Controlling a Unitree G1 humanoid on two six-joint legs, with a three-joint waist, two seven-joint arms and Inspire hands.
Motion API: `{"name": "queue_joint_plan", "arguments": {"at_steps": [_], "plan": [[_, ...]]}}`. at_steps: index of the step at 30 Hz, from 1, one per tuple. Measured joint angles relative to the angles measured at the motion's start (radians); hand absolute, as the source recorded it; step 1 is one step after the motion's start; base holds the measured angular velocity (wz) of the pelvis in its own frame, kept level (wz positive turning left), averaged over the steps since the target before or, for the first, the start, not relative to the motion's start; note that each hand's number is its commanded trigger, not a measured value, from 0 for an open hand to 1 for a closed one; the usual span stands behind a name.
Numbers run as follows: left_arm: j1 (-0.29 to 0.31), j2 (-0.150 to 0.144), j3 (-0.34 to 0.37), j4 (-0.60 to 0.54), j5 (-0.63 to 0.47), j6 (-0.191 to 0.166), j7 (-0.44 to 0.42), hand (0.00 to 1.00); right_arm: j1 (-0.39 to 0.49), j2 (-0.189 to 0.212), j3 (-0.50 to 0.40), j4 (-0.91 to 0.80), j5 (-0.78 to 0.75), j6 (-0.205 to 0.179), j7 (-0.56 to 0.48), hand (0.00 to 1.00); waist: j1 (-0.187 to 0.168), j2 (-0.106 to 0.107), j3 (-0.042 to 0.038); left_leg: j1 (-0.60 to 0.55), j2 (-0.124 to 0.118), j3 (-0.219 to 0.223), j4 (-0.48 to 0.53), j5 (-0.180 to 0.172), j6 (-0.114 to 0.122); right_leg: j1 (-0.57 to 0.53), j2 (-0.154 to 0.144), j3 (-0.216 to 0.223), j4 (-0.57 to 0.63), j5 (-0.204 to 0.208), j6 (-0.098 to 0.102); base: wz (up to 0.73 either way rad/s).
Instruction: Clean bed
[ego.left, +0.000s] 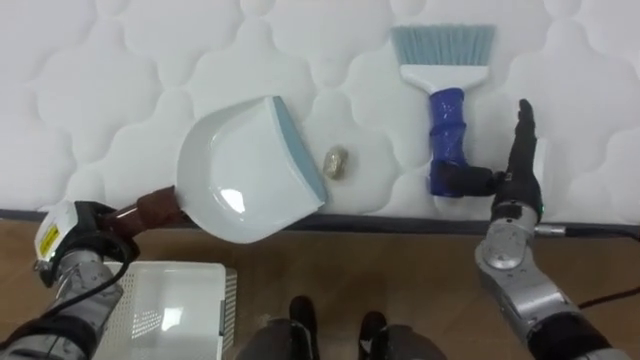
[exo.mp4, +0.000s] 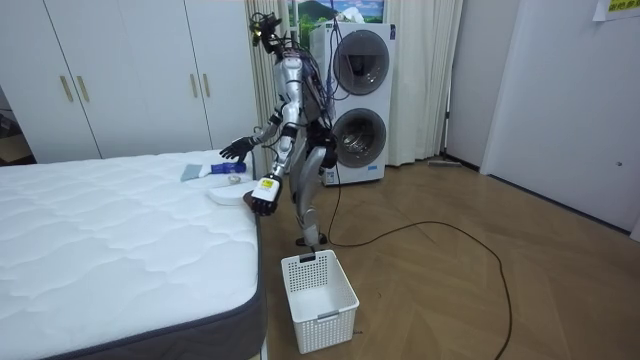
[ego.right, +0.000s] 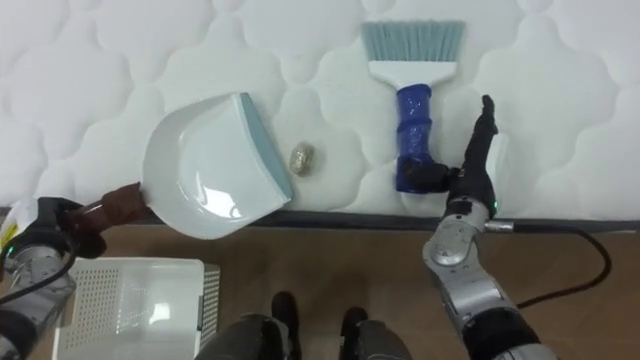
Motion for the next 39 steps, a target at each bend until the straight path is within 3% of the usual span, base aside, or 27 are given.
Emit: {"name": "queue_joint_plan", "arguments": {"at_steps": [14,26,30,34,39], "plan": [[-0.011,-0.003,-0.02,0.0,0.009,0.008,-0.039,1.0,-0.077,0.008,-0.001,0.024,0.0,0.0,0.027,0.0,0.015,0.001,0.0004,0.015,-0.013,-0.003,-0.016,0.003,0.002,-0.002,-0.017,-0.001,0.024,-0.009,-0.003,0.01],[-0.013,-0.003,-0.026,0.0,0.045,0.008,-0.041,1.0,-0.118,0.014,-0.001,0.15,0.073,-0.002,0.038,0.0,0.023,0.001,0.0005,0.016,-0.015,-0.003,-0.013,0.004,0.004,0.001,-0.017,-0.001,0.018,-0.01,-0.001,0.0],[-0.018,-0.003,-0.036,-0.001,0.045,0.01,-0.042,1.0,-0.123,0.01,0.0,0.212,0.106,0.006,0.07,0.0,0.026,0.001,0.0009,0.014,-0.014,-0.003,-0.011,0.004,0.004,0.001,-0.017,-0.002,0.016,-0.01,-0.001,0.0],[-0.058,-0.003,-0.062,-0.001,0.045,0.018,-0.042,1.0,-0.159,-0.023,-0.001,0.283,0.158,0.008,0.086,0.0,0.036,0.004,0.0025,-0.001,-0.019,-0.025,-0.012,0.004,0.004,0.001,-0.02,-0.025,0.017,-0.011,-0.001,0.14],[-0.074,-0.003,-0.095,-0.001,0.047,0.035,-0.042,1.0,-0.19,-0.026,-0.001,0.344,0.156,0.02,0.099,0.0,0.043,0.004,0.0025,-0.001,-0.021,-0.027,-0.012,0.004,0.004,0.001,-0.021,-0.026,0.02,-0.012,0.0,0.03]]}}
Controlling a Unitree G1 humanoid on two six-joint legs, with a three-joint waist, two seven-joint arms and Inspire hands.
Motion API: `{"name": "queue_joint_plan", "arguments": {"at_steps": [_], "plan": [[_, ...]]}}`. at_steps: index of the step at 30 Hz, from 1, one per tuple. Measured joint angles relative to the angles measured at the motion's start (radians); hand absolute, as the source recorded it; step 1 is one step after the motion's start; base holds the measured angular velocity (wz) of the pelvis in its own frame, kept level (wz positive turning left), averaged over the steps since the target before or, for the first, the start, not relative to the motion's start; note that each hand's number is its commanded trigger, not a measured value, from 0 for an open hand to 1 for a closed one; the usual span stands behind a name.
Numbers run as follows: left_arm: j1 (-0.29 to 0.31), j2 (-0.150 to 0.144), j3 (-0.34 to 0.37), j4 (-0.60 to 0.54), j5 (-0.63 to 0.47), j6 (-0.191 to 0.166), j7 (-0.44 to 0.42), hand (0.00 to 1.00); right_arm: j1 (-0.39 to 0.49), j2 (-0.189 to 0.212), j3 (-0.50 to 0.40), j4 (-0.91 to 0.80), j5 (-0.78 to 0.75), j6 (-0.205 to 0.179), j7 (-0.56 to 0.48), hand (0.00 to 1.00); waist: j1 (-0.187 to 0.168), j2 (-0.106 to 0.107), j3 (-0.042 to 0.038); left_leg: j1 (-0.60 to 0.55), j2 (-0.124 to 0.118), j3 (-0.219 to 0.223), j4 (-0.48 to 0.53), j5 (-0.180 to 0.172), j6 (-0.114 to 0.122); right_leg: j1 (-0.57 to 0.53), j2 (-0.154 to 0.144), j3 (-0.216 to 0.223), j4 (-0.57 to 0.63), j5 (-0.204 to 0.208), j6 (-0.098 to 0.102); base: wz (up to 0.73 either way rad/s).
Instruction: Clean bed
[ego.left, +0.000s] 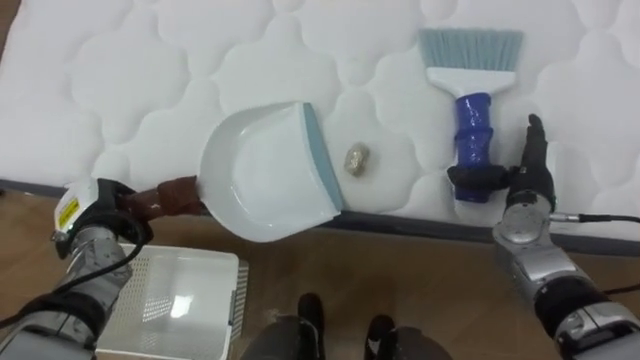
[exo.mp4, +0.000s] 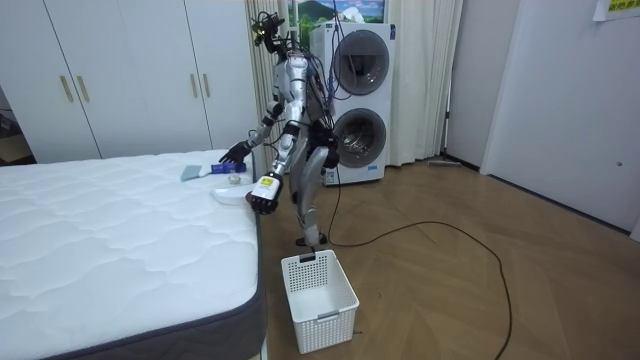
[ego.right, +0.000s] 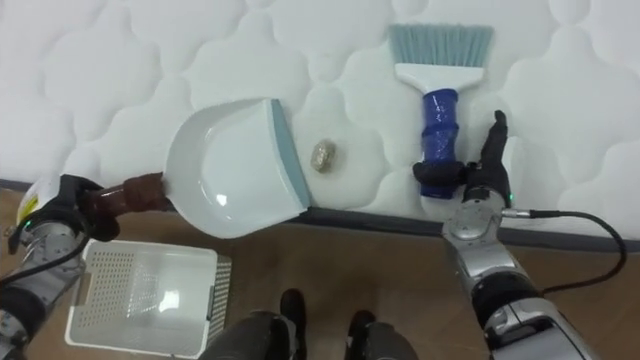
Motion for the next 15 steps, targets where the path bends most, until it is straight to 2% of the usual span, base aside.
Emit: {"name": "queue_joint_plan", "arguments": {"at_steps": [9,10,11,13,15], "plan": [[0.0,0.0,-0.003,-0.021,0.007,0.034,-0.022,1.0,-0.05,-0.004,0.001,0.083,-0.001,0.027,0.051,0.0,0.008,-0.002,0.0014,-0.005,0.0,-0.004,0.006,0.0,0.0,-0.003,0.0,-0.003,0.001,0.0,0.0,0.0],[-0.001,0.0,-0.003,-0.03,0.007,0.035,-0.023,1.0,-0.051,-0.006,0.001,0.084,-0.001,0.031,0.054,0.04,0.011,-0.002,0.0015,-0.009,0.0,-0.007,0.009,0.0,0.0,-0.004,0.0,-0.007,0.002,0.0,0.0,0.04],[-0.002,0.0,-0.003,-0.032,0.007,0.035,-0.025,1.0,-0.052,-0.007,0.001,0.084,-0.002,0.032,0.055,0.27,0.012,-0.003,0.0018,-0.011,0.0,-0.008,0.011,0.0,0.0,-0.005,-0.001,-0.009,0.002,0.0,0.0,0.05],[-0.004,0.0,-0.003,-0.043,0.012,0.035,-0.04,1.0,-0.054,-0.016,0.001,0.092,-0.011,0.037,0.061,1.0,0.025,-0.006,0.0029,-0.018,-0.001,-0.01,0.016,0.0,0.0,-0.012,-0.003,-0.01,0.008,0.0,0.0,0.0],[-0.004,0.0,-0.003,-0.049,0.03,0.037,-0.045,1.0,-0.055,-0.026,0.001,0.097,-0.028,0.047,0.073,1.0,0.031,-0.01,0.005,-0.022,-0.006,-0.01,0.016,0.002,0.004,-0.02,-0.009,-0.01,0.017,-0.002,0.0,0.04]]}}
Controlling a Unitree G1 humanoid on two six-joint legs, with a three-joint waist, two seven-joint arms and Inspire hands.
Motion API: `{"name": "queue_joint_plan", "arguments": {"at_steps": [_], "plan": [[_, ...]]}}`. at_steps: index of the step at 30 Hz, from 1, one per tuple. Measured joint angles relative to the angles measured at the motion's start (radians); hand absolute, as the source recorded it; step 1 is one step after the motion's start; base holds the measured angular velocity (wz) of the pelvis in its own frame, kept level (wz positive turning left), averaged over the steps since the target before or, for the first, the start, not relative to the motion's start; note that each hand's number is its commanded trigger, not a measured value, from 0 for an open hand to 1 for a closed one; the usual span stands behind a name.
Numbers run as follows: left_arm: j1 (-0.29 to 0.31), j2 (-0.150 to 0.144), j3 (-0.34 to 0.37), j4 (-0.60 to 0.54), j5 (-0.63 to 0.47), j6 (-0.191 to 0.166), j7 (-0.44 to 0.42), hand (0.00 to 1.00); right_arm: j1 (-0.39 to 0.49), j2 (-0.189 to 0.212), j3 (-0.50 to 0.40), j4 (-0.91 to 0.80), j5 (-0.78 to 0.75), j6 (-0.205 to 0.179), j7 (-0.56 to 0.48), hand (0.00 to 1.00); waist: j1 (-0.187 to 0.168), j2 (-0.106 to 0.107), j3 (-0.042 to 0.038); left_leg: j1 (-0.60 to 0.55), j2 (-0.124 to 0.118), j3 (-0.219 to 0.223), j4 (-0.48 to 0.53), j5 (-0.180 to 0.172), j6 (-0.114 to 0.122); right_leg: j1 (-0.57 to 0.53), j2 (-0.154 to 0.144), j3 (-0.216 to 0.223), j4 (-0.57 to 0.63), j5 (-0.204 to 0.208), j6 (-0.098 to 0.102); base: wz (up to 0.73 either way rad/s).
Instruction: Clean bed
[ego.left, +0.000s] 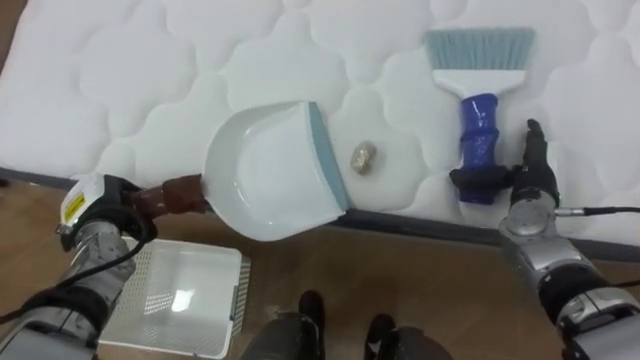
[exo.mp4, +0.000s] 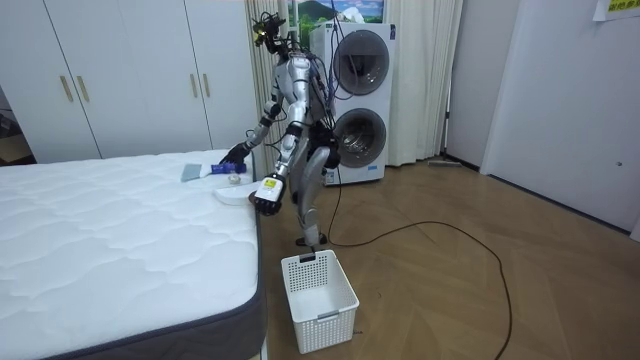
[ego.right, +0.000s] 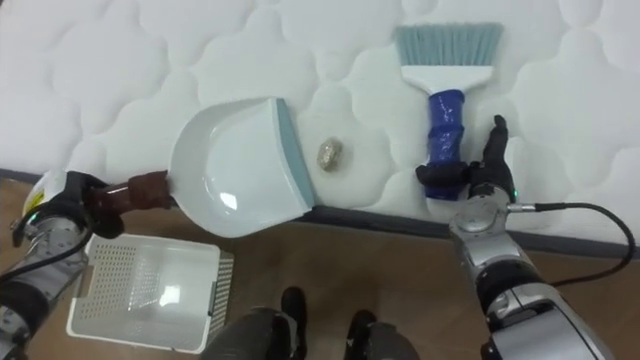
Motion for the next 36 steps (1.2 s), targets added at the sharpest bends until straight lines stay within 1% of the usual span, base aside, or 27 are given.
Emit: {"name": "queue_joint_plan", "arguments": {"at_steps": [2,3,6,7,9,11,13,17,23,27,29,31,36], "plan": [[0.0,0.0,0.0,-0.001,0.002,0.005,-0.007,1.0,-0.002,-0.008,0.0,0.009,-0.01,0.006,0.004,1.0,0.002,0.0,0.0,-0.001,-0.003,-0.002,0.0,0.002,0.002,-0.001,-0.002,0.0,0.002,0.0,0.001,0.02],[0.0,0.0,0.0,-0.003,0.002,0.005,-0.01,1.0,-0.005,-0.019,0.0,0.016,-0.014,0.008,0.002,1.0,0.004,-0.002,0.0004,-0.001,-0.006,-0.004,0.0,0.002,0.003,-0.001,-0.003,0.0,0.002,0.0,0.002,0.0],[0.0,0.0,0.0,-0.019,0.0,0.013,-0.01,1.0,-0.027,-0.065,0.001,0.036,-0.046,0.031,0.006,1.0,0.008,-0.008,0.0038,-0.005,-0.006,-0.006,0.004,0.003,0.004,-0.002,-0.004,-0.003,0.001,0.002,0.004,0.01],[0.0,0.0,-0.001,-0.024,0.001,0.017,-0.01,1.0,-0.037,-0.078,0.003,0.048,-0.05,0.043,0.012,1.0,0.01,-0.01,0.0034,-0.008,-0.006,-0.01,0.006,0.003,0.004,-0.001,-0.004,-0.007,0.0,0.002,0.004,0.06],[0.0,0.0,-0.003,-0.035,0.001,0.017,-0.01,1.0,-0.04,-0.09,0.004,0.051,-0.054,0.057,0.011,1.0,0.013,-0.01,0.0033,-0.016,-0.006,-0.019,0.018,0.002,0.004,-0.002,-0.003,-0.016,-0.001,0.001,0.003,0.11],[0.001,0.0,-0.003,-0.035,0.001,0.018,-0.01,1.0,-0.043,-0.094,0.0,0.058,-0.054,0.062,0.009,1.0,0.015,-0.012,0.003,-0.019,-0.005,-0.023,0.021,0.002,0.004,-0.003,-0.002,-0.021,0.0,0.001,0.002,0.08],[0.0,0.0,-0.003,-0.039,0.001,0.019,-0.01,1.0,-0.041,-0.108,0.003,0.061,-0.066,0.074,0.021,1.0,0.017,-0.012,0.0028,-0.023,-0.005,-0.028,0.022,0.002,0.003,-0.003,-0.002,-0.027,0.0,0.001,0.002,0.07],[0.0,0.0,-0.004,-0.04,0.001,0.019,-0.011,1.0,-0.039,-0.105,0.003,0.063,-0.087,0.092,0.045,1.0,0.016,-0.012,0.0027,-0.029,-0.005,-0.031,0.025,0.002,0.003,-0.003,-0.003,-0.034,0.002,0.001,0.002,0.03],[0.0,0.0,-0.01,-0.039,-0.001,0.033,-0.012,1.0,-0.041,-0.104,0.0,0.083,-0.07,0.094,0.058,1.0,0.016,-0.02,0.0007,-0.028,-0.007,-0.033,0.031,0.002,0.003,-0.005,-0.008,-0.035,0.018,0.001,0.002,0.0],[0.001,0.0,-0.019,-0.039,-0.001,0.046,-0.012,1.0,-0.04,-0.104,-0.001,0.096,-0.062,0.101,0.078,1.0,0.019,-0.028,0.001,-0.031,-0.006,-0.036,0.036,0.003,0.003,-0.003,-0.006,-0.036,0.016,-0.003,-0.003,0.0],[0.002,0.0,-0.019,-0.039,-0.001,0.047,-0.012,1.0,-0.041,-0.104,-0.001,0.096,-0.063,0.101,0.078,1.0,0.016,-0.031,-0.0007,-0.03,-0.007,-0.042,0.04,0.004,0.002,0.001,-0.005,-0.04,0.016,-0.003,-0.003,0.05],[0.001,0.0,-0.021,-0.04,-0.001,0.047,-0.012,1.0,-0.041,-0.104,0.001,0.102,-0.065,0.109,0.075,1.0,0.018,-0.039,-0.0041,-0.028,-0.006,-0.044,0.043,0.004,0.002,0.006,-0.002,-0.04,0.016,-0.003,-0.002,0.02],[0.001,0.0,-0.022,-0.039,0.002,0.048,-0.012,1.0,-0.041,-0.105,0.001,0.12,-0.092,0.109,0.075,1.0,0.02,-0.042,-0.0037,-0.027,-0.006,-0.044,0.045,0.004,0.003,0.008,-0.002,-0.039,0.017,-0.002,-0.001,0.0]]}}
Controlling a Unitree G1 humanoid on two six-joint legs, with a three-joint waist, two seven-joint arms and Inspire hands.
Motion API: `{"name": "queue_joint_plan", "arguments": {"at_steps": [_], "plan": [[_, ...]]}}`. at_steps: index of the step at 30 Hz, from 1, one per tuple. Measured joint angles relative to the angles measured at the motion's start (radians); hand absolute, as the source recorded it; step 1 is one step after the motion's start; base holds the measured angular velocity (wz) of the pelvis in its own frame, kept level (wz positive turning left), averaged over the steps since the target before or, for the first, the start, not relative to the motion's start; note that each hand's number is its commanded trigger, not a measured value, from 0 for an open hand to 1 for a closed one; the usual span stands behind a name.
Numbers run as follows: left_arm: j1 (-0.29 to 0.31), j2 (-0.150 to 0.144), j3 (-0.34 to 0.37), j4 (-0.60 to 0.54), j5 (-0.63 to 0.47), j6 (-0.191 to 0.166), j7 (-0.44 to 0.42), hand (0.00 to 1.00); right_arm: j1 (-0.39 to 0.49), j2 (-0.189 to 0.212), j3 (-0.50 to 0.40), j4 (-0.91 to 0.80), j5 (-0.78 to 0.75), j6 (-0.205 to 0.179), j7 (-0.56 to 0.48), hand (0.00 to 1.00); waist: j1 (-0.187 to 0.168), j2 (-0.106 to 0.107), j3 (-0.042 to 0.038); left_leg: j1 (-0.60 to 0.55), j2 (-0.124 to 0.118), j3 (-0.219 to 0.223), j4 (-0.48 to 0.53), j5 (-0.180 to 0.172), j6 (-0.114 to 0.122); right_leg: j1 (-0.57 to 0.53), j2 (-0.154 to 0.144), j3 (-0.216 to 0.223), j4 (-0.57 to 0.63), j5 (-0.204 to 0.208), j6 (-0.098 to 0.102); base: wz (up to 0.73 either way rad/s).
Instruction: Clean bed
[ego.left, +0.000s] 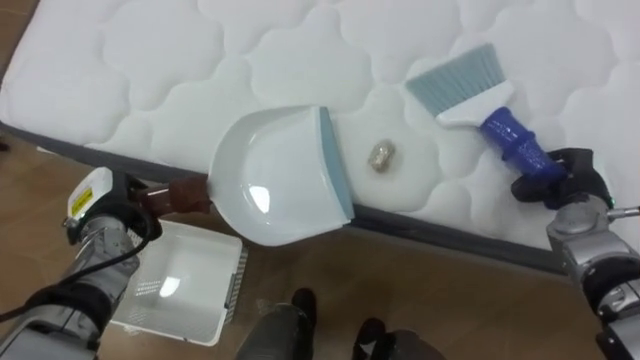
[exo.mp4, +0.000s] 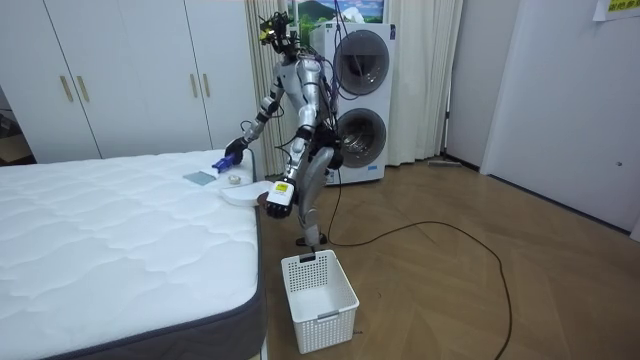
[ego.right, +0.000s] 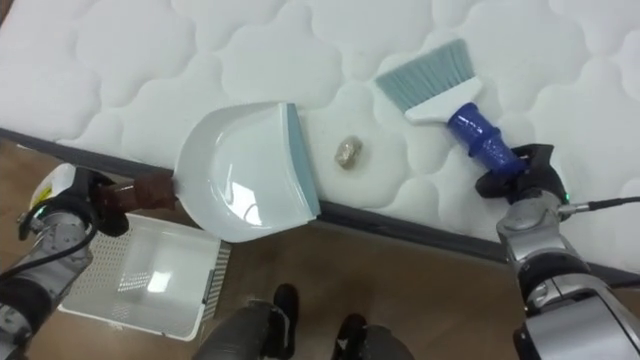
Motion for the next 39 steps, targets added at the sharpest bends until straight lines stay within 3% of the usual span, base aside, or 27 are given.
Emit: {"name": "queue_joint_plan", "arguments": {"at_steps": [6,11,16,21,28,33,39], "plan": [[0.0,0.0,0.0,-0.002,0.02,0.009,-0.001,1.0,-0.02,-0.007,-0.006,0.018,-0.125,0.005,-0.02,1.0,0.0,-0.002,0.0011,0.007,0.001,0.001,-0.003,0.0,0.0,0.006,-0.001,0.0,-0.001,0.0,0.0,0.0],[0.0,0.013,-0.006,-0.001,0.04,0.021,-0.001,1.0,-0.021,-0.027,0.003,0.013,-0.226,0.02,-0.021,1.0,0.0,-0.027,0.0003,0.019,0.003,0.014,-0.011,0.0,0.0,0.008,-0.002,0.011,0.0,0.0,0.0,-0.05],[-0.011,0.058,-0.024,-0.008,0.088,0.032,0.0,1.0,-0.031,-0.098,0.04,0.01,-0.451,0.037,-0.022,1.0,-0.001,-0.069,0.0003,0.027,0.006,0.017,-0.017,0.0,0.0,0.015,-0.001,0.01,-0.009,0.002,-0.002,-0.02],[-0.031,0.064,-0.024,-0.013,0.128,0.045,-0.001,1.0,-0.062,-0.137,0.043,0.0,-0.667,0.072,-0.022,1.0,0.003,-0.077,0.0014,0.035,0.013,0.018,-0.018,0.0,0.0,0.033,0.006,0.001,-0.028,0.011,-0.001,-0.01],[-0.033,0.091,-0.026,-0.031,0.128,0.056,0.003,1.0,-0.069,-0.158,0.11,-0.086,-0.89,0.126,-0.026,1.0,0.006,-0.092,0.0017,0.027,0.025,0.023,-0.017,0.0,-0.001,0.025,0.019,0.006,-0.039,0.021,-0.006,-0.04],[-0.033,0.11,-0.026,-0.035,0.135,0.056,0.003,1.0,-0.069,-0.182,0.151,-0.156,-0.971,0.149,-0.025,1.0,0.007,-0.1,0.002,0.026,0.039,0.029,-0.017,0.0,-0.001,0.027,0.035,0.013,-0.061,0.034,-0.009,-0.09],[-0.037,0.129,-0.025,-0.053,0.157,0.047,0.003,1.0,-0.067,-0.182,0.173,-0.202,-1.072,0.161,-0.009,1.0,0.012,-0.102,0.0023,0.033,0.052,0.041,-0.033,0.0,-0.002,0.038,0.053,0.021,-0.103,0.055,-0.008,-0.09]]}}
